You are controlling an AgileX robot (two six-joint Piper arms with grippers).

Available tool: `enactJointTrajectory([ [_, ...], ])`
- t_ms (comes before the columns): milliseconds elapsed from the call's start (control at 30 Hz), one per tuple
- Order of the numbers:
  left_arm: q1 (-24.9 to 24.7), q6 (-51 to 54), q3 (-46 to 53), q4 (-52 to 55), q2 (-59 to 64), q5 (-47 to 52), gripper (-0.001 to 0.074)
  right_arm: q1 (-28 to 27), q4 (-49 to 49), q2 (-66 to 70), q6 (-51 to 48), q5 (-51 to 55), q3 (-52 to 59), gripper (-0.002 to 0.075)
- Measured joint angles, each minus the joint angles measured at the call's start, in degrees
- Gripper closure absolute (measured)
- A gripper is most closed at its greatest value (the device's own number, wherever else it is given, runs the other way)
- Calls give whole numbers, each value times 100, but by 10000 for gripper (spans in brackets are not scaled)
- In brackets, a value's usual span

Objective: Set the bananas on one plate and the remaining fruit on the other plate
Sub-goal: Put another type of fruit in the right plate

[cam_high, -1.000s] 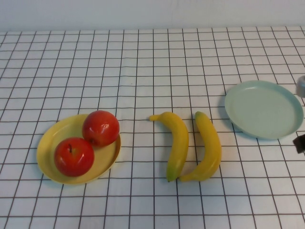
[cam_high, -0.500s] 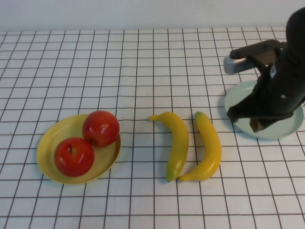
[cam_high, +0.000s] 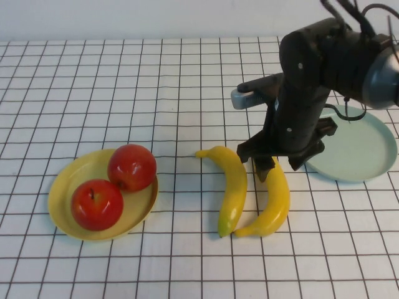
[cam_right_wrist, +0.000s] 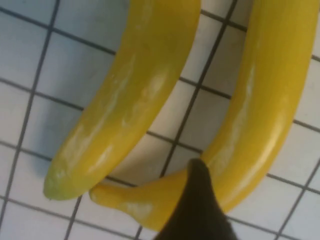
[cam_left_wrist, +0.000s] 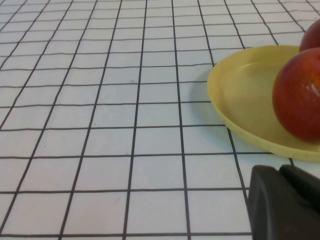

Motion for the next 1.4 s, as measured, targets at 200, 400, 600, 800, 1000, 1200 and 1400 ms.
enactJointTrajectory([
  [200, 0, 0, 0, 0, 0, 0, 738, 0, -39, 580, 98, 0, -222, 255],
  [400, 0, 0, 0, 0, 0, 0, 738, 0, -214, 952, 111, 0, -220, 255],
  [600, 0, 0, 0, 0, 0, 0, 738, 0, -349, 1046, 115, -19, -220, 354],
  [800, 0, 0, 0, 0, 0, 0, 738, 0, -517, 895, 115, -19, -265, 407],
  [1000, 0, 0, 0, 11, 0, 0, 738, -140, -823, 152, -122, -19, -278, 407],
  [1200, 0, 0, 0, 22, 0, 0, 738, -1132, -916, -129, -836, 0, -306, 407],
  [1400, 0, 0, 0, 22, 0, 0, 738, -2209, -1030, 258, -1616, 3, -306, 407],
])
